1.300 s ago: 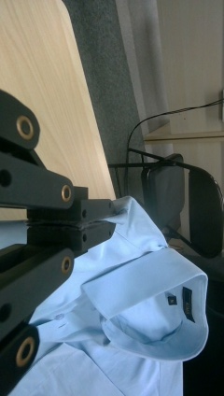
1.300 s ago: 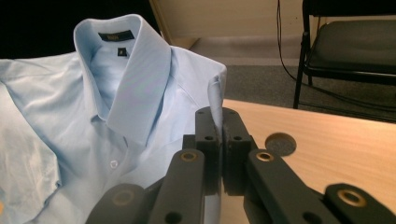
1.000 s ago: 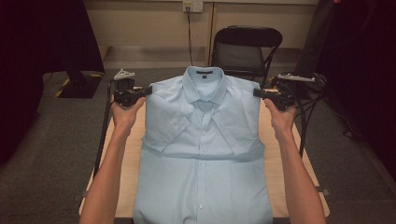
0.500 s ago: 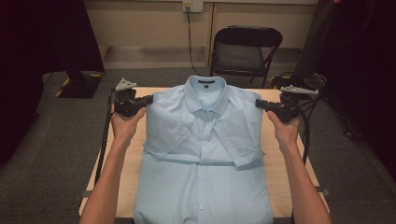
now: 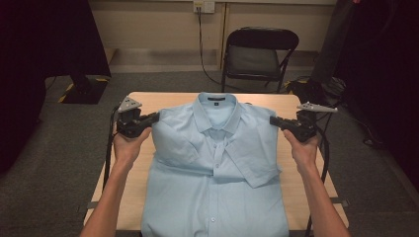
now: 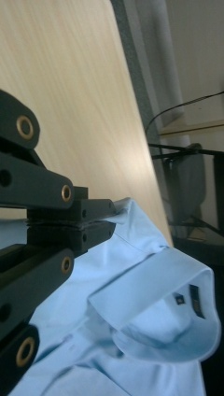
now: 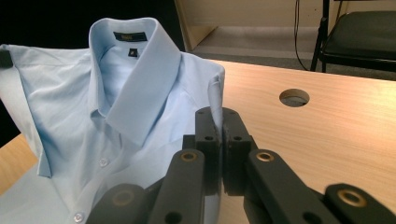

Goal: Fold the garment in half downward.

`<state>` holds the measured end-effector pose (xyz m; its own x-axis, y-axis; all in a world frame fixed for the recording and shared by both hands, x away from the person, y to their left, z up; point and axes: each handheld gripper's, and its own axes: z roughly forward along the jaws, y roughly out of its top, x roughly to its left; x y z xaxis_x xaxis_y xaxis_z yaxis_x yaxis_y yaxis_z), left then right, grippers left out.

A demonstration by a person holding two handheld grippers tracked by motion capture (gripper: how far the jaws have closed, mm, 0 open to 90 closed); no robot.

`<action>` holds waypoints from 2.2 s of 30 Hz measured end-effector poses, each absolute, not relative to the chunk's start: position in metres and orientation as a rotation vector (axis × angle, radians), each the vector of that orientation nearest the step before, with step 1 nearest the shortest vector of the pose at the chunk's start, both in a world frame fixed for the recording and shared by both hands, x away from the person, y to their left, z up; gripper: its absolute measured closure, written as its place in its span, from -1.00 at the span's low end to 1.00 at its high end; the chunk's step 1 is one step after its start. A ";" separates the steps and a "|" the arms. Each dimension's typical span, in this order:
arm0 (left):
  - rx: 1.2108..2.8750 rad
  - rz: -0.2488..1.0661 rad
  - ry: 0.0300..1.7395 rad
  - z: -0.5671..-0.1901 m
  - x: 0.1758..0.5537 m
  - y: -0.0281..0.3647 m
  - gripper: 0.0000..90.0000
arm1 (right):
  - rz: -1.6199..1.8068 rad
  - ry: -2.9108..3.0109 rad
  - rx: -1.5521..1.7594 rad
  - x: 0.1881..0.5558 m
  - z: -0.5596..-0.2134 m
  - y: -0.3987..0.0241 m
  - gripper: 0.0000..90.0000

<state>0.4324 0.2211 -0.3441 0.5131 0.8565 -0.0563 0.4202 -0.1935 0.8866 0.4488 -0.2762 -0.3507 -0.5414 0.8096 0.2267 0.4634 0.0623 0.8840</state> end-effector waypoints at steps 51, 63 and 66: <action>1.955 0.387 1.044 -0.425 0.357 0.227 0.99 | 1.436 2.153 1.358 0.333 -0.422 -0.306 0.94; 2.006 0.379 1.068 -0.443 0.335 0.237 0.99 | 1.319 2.220 1.383 0.335 -0.444 -0.292 0.94; 1.989 0.351 1.077 -0.447 0.330 0.241 0.99 | 1.304 2.232 1.397 0.335 -0.449 -0.291 0.94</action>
